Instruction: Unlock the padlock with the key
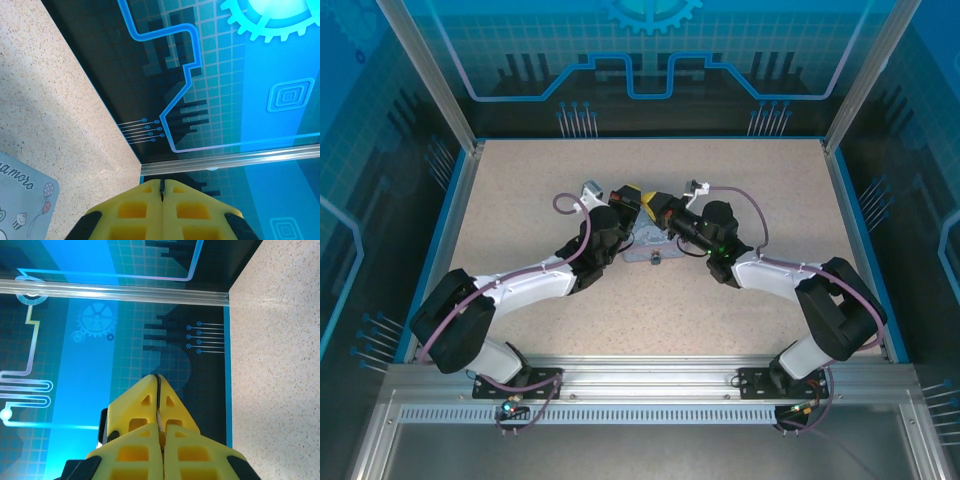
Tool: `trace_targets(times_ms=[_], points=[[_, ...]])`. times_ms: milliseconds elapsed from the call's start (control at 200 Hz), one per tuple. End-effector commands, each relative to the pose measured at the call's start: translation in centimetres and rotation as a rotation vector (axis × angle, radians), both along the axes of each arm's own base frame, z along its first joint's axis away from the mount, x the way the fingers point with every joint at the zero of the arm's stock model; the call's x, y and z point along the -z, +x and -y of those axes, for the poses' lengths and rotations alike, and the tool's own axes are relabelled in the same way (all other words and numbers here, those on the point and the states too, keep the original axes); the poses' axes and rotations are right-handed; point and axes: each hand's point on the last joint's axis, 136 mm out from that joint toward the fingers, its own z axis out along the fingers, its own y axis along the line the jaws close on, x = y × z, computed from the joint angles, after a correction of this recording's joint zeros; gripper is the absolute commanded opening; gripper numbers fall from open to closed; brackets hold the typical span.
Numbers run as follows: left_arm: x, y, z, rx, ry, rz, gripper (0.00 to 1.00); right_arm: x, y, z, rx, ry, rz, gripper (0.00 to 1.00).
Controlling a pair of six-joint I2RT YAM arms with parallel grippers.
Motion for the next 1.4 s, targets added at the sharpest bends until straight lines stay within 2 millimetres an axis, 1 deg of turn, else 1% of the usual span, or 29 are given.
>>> trace_targets(times_ms=[0,15,60,85,185,260,380,445,540,650,720,805,880,985,1046,1096,1101,1116,1161,1241,1396], points=[[-1.3,-0.7,0.0,0.018,-0.013,0.032,0.06,-1.0,0.3,0.6,-0.008,-0.006,0.054,0.00],[-1.4,-0.8,-0.1,0.022,-0.014,0.033,0.13,-0.9,0.3,0.7,-0.010,-0.012,0.059,0.00],[-1.8,-1.0,-0.3,0.028,-0.009,0.036,0.39,-0.5,0.2,1.3,-0.018,-0.033,0.067,0.00],[-2.0,-1.1,-0.5,0.034,-0.003,0.036,0.48,-0.2,0.1,1.7,-0.023,-0.049,0.073,0.00],[-2.1,-1.8,-1.9,0.056,0.020,0.007,0.73,0.6,-0.1,3.5,-0.053,-0.125,0.113,0.00],[-2.0,-2.5,-3.2,0.084,0.042,-0.017,0.81,1.2,-0.4,4.7,-0.080,-0.190,0.143,0.00],[-0.6,-3.9,-4.9,0.146,0.109,-0.105,0.86,1.9,-1.0,6.3,-0.127,-0.277,0.192,0.00],[-0.2,-4.8,-5.0,0.206,0.153,-0.109,0.88,2.2,-1.3,6.7,-0.151,-0.325,0.225,0.00],[1.0,-5.9,-5.0,0.303,0.211,-0.136,0.92,2.6,-1.8,7.0,-0.180,-0.379,0.256,0.00],[3.3,-7.6,-3.9,0.458,0.304,-0.175,0.95,3.7,-1.9,7.7,-0.179,-0.433,0.240,0.00],[4.9,-8.8,-2.9,0.561,0.360,-0.189,0.98,4.7,-1.3,8.5,-0.150,-0.459,0.189,0.00],[7.1,-10.0,-1.7,0.666,0.402,-0.199,0.99,5.7,-0.2,9.1,-0.122,-0.468,0.127,0.00],[9.0,-10.7,-0.9,0.727,0.455,-0.215,0.99,6.4,1.0,9.0,-0.113,-0.468,0.082,0.00],[11.6,-11.7,0.9,0.813,0.567,-0.228,0.99,7.6,2.8,8.8,-0.099,-0.467,0.008,0.00],[12.7,-11.8,1.9,0.844,0.614,-0.227,0.99,8.2,3.8,8.6,-0.097,-0.464,-0.017,0.00],[13.8,-11.8,2.7,0.863,0.644,-0.228,0.99,9.5,4.3,8.5,-0.099,-0.463,-0.058,0.00],[13.9,-11.8,2.7,0.864,0.647,-0.225,0.99,9.1,4.6,8.4,-0.097,-0.460,-0.048,0.00],[14.2,-11.8,2.9,0.869,0.655,-0.221,0.99,8.7,5.0,8.3,-0.096,-0.454,-0.042,0.00],[14.9,-11.5,3.4,0.872,0.679,-0.217,0.99,9.1,5.5,7.9,-0.102,-0.444,-0.053,0.00],[16.1,-10.8,4.2,0.876,0.715,-0.204,0.99,9.8,6.1,7.4,-0.111,-0.438,-0.074,0.00],[17.4,-9.3,5.3,0.853,0.788,-0.149,0.99,11.2,6.8,6.5,-0.129,-0.454,-0.109,0.00]])
